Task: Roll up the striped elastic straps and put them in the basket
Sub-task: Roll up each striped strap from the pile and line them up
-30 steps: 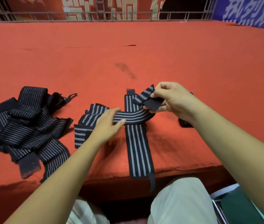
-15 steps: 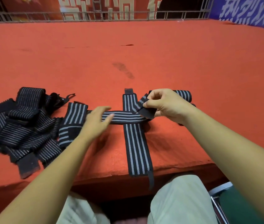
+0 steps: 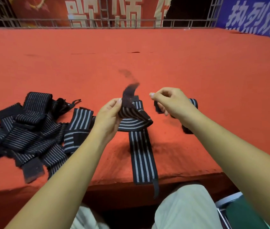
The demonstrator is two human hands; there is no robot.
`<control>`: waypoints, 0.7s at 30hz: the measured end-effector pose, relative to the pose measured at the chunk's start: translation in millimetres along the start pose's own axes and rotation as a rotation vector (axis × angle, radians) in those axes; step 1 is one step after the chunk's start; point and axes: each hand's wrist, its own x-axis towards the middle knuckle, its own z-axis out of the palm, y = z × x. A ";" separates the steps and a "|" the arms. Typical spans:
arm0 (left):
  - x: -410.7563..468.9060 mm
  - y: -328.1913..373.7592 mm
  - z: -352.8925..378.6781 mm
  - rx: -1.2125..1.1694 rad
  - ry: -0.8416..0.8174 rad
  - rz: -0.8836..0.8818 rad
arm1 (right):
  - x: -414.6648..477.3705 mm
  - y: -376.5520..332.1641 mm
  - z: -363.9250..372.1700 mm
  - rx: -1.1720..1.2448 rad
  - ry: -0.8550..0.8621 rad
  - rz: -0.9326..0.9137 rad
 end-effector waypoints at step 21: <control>-37.4 10.5 -17.1 0.190 -0.203 -0.285 | 26.3 -16.2 42.3 0.324 -0.125 0.051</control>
